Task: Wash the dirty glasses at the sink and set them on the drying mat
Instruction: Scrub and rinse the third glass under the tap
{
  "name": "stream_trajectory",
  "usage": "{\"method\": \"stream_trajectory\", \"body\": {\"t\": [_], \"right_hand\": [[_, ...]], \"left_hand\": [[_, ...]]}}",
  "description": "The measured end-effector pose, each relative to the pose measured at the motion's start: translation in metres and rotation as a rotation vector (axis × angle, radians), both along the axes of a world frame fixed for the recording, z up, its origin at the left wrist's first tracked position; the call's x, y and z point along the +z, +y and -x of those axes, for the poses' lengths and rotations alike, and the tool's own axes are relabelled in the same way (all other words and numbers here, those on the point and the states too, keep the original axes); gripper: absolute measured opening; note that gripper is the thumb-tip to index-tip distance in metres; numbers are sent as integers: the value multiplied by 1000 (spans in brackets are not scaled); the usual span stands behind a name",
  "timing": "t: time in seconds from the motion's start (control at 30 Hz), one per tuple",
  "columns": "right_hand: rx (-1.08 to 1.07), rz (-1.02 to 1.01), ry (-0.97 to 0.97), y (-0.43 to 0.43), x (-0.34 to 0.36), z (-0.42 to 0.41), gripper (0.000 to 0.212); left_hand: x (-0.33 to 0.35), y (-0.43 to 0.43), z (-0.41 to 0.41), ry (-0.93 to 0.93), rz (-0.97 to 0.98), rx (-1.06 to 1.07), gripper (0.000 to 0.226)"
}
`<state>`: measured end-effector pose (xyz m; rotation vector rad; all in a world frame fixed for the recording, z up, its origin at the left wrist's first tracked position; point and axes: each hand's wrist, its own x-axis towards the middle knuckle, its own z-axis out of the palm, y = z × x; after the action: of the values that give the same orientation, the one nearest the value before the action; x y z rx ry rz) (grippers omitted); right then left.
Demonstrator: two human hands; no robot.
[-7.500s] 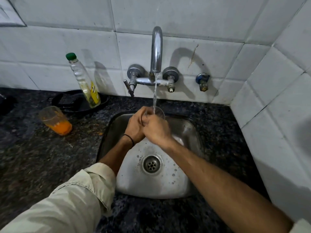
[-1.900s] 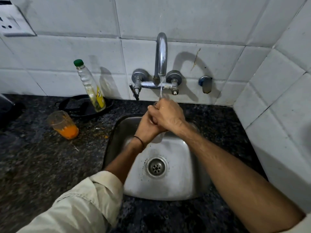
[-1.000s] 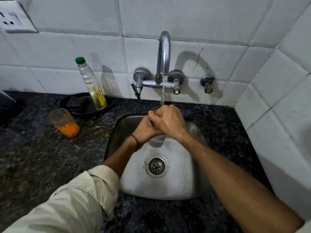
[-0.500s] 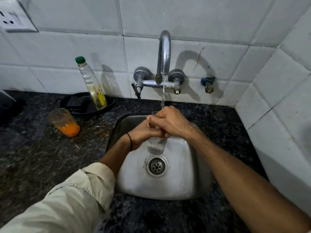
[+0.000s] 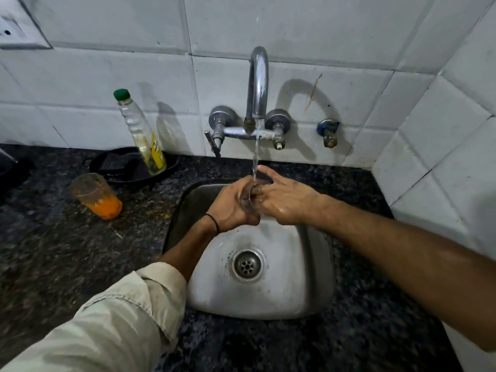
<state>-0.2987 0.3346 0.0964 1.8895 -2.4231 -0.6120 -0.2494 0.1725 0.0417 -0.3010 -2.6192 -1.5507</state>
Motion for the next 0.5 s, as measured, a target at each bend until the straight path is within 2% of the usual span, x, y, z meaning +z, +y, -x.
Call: {"method": "stream_trajectory", "body": {"t": [0.07, 0.1, 0.17, 0.2, 0.23, 0.3, 0.33, 0.43, 0.47, 0.5], "right_hand": [[-221, -26, -157, -18, 4, -7, 47], [-379, 34, -286, -28, 5, -13, 42], [-748, 295, -571, -47, 1, -25, 29], [-867, 466, -646, -54, -5, -32, 24], [-898, 616, -640, -56, -13, -37, 23], [-753, 702, -552, -48, -28, -43, 35], [-591, 644, -462, -38, -36, -38, 44], [-29, 266, -89, 1, -27, 0, 63], [59, 164, -35, 8, -22, 13, 66], [51, 100, -45, 9, -15, 16, 66]], "left_hand": [[1, 0, 5, 19, -19, 37, 61], [1, 0, 6, 43, -12, 55, 53], [-2, -2, 6, 67, -37, 119, 40], [-4, -3, 6, 74, -63, 145, 38], [-6, -5, 6, 78, -70, 158, 38], [-6, -12, 5, 66, -62, 141, 42], [-6, -15, 3, 42, -59, 121, 47], [-8, -19, 0, -39, -39, 35, 60], [-10, -16, 0, -53, -42, 28, 60], [-10, -12, 0, -57, -48, 48, 60]]}}
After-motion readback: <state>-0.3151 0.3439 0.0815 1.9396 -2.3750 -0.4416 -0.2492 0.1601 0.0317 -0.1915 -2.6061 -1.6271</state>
